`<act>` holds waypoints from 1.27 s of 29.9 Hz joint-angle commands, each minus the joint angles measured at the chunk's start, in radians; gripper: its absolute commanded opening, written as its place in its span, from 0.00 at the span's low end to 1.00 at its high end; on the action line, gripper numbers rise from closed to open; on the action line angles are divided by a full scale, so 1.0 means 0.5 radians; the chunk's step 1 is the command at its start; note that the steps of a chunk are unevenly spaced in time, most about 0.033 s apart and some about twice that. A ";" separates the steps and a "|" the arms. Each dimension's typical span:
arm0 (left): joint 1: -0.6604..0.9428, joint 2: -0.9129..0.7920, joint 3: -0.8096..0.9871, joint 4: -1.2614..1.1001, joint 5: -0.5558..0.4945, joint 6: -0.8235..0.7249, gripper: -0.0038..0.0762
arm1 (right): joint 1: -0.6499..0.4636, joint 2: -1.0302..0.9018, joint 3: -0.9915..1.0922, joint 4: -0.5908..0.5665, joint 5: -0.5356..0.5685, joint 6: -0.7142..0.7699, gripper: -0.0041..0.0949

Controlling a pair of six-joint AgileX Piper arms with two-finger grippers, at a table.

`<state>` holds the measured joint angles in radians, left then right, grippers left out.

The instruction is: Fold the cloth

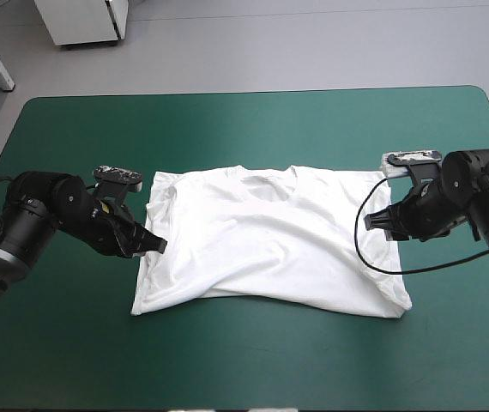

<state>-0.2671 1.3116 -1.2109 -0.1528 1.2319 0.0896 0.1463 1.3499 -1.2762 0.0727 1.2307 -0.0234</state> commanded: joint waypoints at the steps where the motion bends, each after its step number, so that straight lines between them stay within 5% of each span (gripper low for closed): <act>1: -0.040 -0.059 -0.011 0.055 -0.010 -0.140 0.22 | -0.003 -0.162 -0.041 -0.050 0.035 0.047 0.47; 14: -0.795 -0.062 0.369 0.583 0.108 -0.806 0.13 | -0.003 -0.330 -0.041 -0.067 0.035 0.089 0.42; 17: -0.796 -0.062 0.373 0.624 0.108 -0.787 0.21 | -0.003 -0.330 -0.041 -0.064 0.035 0.080 0.40; 22: -0.796 -0.062 0.373 0.641 0.108 -0.800 0.53 | -0.003 -0.330 -0.014 -0.042 0.035 0.072 0.39; 25: -0.772 -0.062 0.391 0.664 0.093 -0.881 0.63 | -0.003 -0.330 -0.009 -0.042 0.035 0.067 0.39; 38: -0.432 -0.033 0.632 0.543 -0.336 -0.919 0.57 | -0.003 -0.376 0.109 -0.042 0.035 0.047 0.38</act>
<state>-0.4875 1.3108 -0.8826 0.1276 1.1248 -0.3494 0.1463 1.1910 -1.2110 0.0488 1.2469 0.0128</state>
